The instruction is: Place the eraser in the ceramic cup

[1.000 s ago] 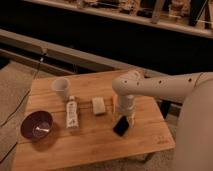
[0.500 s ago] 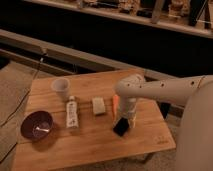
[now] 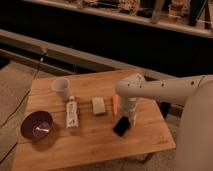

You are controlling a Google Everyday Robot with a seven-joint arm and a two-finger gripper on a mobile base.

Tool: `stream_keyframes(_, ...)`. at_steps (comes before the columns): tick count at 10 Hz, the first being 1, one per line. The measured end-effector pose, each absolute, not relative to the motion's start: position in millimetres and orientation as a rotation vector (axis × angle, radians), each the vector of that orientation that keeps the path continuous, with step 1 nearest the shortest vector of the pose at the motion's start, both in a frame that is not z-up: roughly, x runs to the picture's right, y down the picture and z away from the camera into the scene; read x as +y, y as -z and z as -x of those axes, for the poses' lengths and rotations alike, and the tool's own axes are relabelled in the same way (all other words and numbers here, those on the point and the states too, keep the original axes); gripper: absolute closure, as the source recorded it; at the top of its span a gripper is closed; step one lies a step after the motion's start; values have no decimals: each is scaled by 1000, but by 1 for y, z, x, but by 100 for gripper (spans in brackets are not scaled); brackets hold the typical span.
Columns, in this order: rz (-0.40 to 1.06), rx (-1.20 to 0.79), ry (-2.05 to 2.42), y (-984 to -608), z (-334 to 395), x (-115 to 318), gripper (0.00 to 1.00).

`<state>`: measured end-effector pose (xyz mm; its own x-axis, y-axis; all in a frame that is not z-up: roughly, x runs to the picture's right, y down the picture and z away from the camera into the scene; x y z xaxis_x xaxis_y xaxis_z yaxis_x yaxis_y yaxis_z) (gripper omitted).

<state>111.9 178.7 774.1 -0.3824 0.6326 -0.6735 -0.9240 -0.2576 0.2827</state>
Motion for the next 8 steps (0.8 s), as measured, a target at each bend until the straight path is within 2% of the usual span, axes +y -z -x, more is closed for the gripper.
stream_keyframes(5,523,771,-1882,-788,-123,172,35)
stream_keyframes(6,527,771,-1893,-789,-124,174,39)
stream_keyframes(8,535,770,-1916,-789,-126,177,57)
